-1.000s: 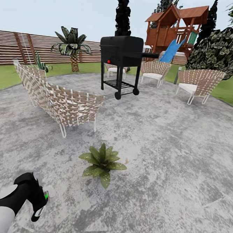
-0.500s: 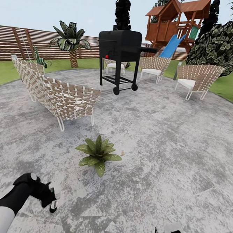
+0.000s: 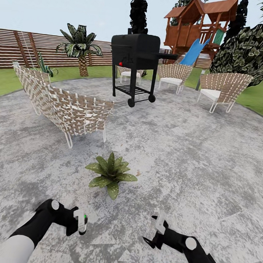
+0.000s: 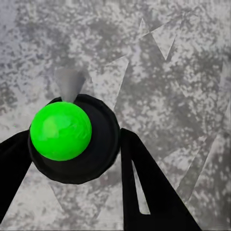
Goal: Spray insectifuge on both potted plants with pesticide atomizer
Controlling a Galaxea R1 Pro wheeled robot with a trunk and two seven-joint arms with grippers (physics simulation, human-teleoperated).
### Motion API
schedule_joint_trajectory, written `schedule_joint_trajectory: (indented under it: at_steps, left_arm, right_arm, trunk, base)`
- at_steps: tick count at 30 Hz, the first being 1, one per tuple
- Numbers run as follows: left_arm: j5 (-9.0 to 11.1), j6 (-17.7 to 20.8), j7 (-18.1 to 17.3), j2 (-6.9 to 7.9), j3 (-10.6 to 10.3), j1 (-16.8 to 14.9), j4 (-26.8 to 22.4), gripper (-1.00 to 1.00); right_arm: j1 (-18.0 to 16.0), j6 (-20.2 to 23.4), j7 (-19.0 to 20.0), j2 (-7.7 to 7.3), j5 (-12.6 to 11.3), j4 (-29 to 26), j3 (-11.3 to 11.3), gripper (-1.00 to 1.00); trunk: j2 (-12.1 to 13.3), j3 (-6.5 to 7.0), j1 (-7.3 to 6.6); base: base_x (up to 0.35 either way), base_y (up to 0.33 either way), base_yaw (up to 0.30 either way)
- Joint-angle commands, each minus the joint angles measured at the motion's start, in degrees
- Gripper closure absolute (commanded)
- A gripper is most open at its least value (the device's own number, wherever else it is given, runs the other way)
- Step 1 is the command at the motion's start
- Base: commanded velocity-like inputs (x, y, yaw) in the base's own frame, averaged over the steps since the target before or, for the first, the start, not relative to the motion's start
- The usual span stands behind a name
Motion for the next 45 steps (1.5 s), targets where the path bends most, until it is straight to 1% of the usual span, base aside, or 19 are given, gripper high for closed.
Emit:
schedule_joint_trajectory:
  at_steps: [1,3,4,6,7,8,10,16,17,19,21,22,24,27,31,35,39,42,45]
  left_arm:
    - [-0.4,0.2,-0.8,-0.73,-0.9,-0.4,2.4,1.00]
    - [-0.6,0.6,-3.4,-2.79,-1.7,-0.8,5.3,1.00]
    - [-0.8,0.8,-3.7,-3.37,-1.8,-0.8,5.5,1.00]
    - [-1.2,0.9,-3.7,-4.71,-2.4,-0.8,5.8,1.00]
    - [-1.2,0.9,-3.7,-5.00,-2.7,-0.8,5.8,1.00]
    - [-1.3,0.9,-3.7,-5.19,-2.9,-0.8,5.8,1.00]
    - [-1.3,0.8,-3.4,-5.34,-3.3,-0.7,5.8,1.00]
    - [-1.7,0.0,-1.3,-5.22,-3.8,-0.1,5.0,1.00]
    - [-1.8,-0.1,-1.0,-5.11,-3.8,0.0,5.0,1.00]
    - [-1.8,-0.6,-0.7,-4.79,-3.8,0.0,5.0,1.00]
    - [-2.0,-5.9,-0.6,-4.89,-3.8,0.0,5.0,1.00]
    - [-2.0,-7.1,-0.5,-4.99,-3.7,0.0,5.1,1.00]
    - [-2.0,-8.1,-0.1,-5.23,-3.7,0.0,5.4,1.00]
    - [-1.9,-8.7,2.6,-5.26,-5.3,0.0,5.6,1.00]
    - [-1.8,-8.8,3.5,-5.54,-8.1,0.0,5.8,1.00]
    - [-1.7,-9.0,3.5,-6.28,-9.0,0.0,5.8,1.00]
    - [-1.7,-9.0,3.4,-8.00,-9.3,0.0,5.8,1.00]
    - [-1.6,-9.0,3.4,-8.45,-11.4,0.0,5.8,1.00]
    - [-1.4,-9.1,3.4,-8.92,-12.1,0.0,5.8,1.00]
  right_arm:
    - [-0.1,-0.3,0.3,1.00,0.5,-0.2,-0.1,-1.00]
    - [-0.2,-0.3,0.4,3.95,0.7,-0.2,0.4,-1.00]
    - [-0.2,-0.4,0.4,4.51,0.8,-0.1,1.8,-1.00]
    - [-0.2,-0.4,0.4,4.94,0.9,0.0,6.7,-1.00]
    - [-0.2,-0.4,0.5,5.01,0.8,0.0,8.5,-1.00]
    - [-0.2,-0.4,0.5,5.05,0.8,-0.1,9.4,-1.00]
    - [-0.2,-0.4,0.5,5.25,0.7,-0.2,10.1,-1.00]
    - [-0.2,-0.4,1.4,5.44,0.6,-0.1,10.4,-1.00]
    - [-0.2,-0.4,2.0,5.44,0.6,-0.1,10.4,1.00]
    - [-0.2,-0.4,2.6,5.44,0.6,-0.2,10.4,1.00]
    - [-0.2,-0.4,2.8,5.54,0.6,-0.4,10.4,1.00]
    - [-0.2,-0.4,2.8,5.86,0.6,-0.5,10.4,1.00]
    - [-0.3,-0.3,2.8,7.79,0.6,-0.5,10.4,1.00]
    - [-0.4,-0.3,2.8,8.78,0.6,-0.8,10.4,1.00]
    - [-0.4,-0.3,2.8,9.35,0.6,-1.4,10.4,1.00]
    - [-0.4,-0.2,2.8,9.40,0.6,-1.4,10.4,1.00]
    - [-0.4,-0.3,2.7,9.40,0.7,-1.3,10.4,1.00]
    - [-0.4,-0.3,2.7,9.40,0.8,-1.3,10.4,1.00]
    - [-0.4,-0.2,2.7,9.33,0.8,-1.3,10.3,1.00]
  trunk:
    - [0.0,-0.05,-0.01]
    - [0.0,-0.05,-0.01]
    - [0.0,-0.05,-0.01]
    - [0.0,-0.05,-0.01]
    - [0.0,-0.05,-0.01]
    - [0.0,-0.05,-0.01]
    - [0.0,-0.05,-0.01]
    - [0.0,-0.05,-0.01]
    - [0.0,-0.05,-0.01]
    - [0.0,-0.05,-0.01]
    - [0.0,-0.05,-0.01]
    - [0.0,-0.05,-0.01]
    - [0.0,-0.05,-0.01]
    - [0.0,-0.05,-0.01]
    - [0.0,-0.05,-0.01]
    - [0.0,-0.05,-0.01]
    - [0.0,-0.05,-0.01]
    - [0.0,-0.05,-0.01]
    - [0.0,-0.05,-0.01]
  base:
    - [0.000,0.000,0.000]
    - [0.000,0.000,0.000]
    - [0.000,0.000,0.000]
    - [0.000,0.000,0.000]
    - [0.000,0.000,0.000]
    - [0.000,0.000,0.000]
    - [0.000,0.000,0.000]
    - [0.000,0.000,0.000]
    - [0.000,0.000,0.000]
    - [0.000,0.000,0.000]
    - [0.000,0.000,0.000]
    - [0.000,0.000,0.000]
    - [0.000,0.000,0.000]
    - [0.000,0.000,0.000]
    - [0.000,0.000,0.000]
    - [0.000,0.000,0.000]
    - [0.000,0.000,0.000]
    - [0.000,0.000,0.000]
    - [0.000,0.000,0.000]
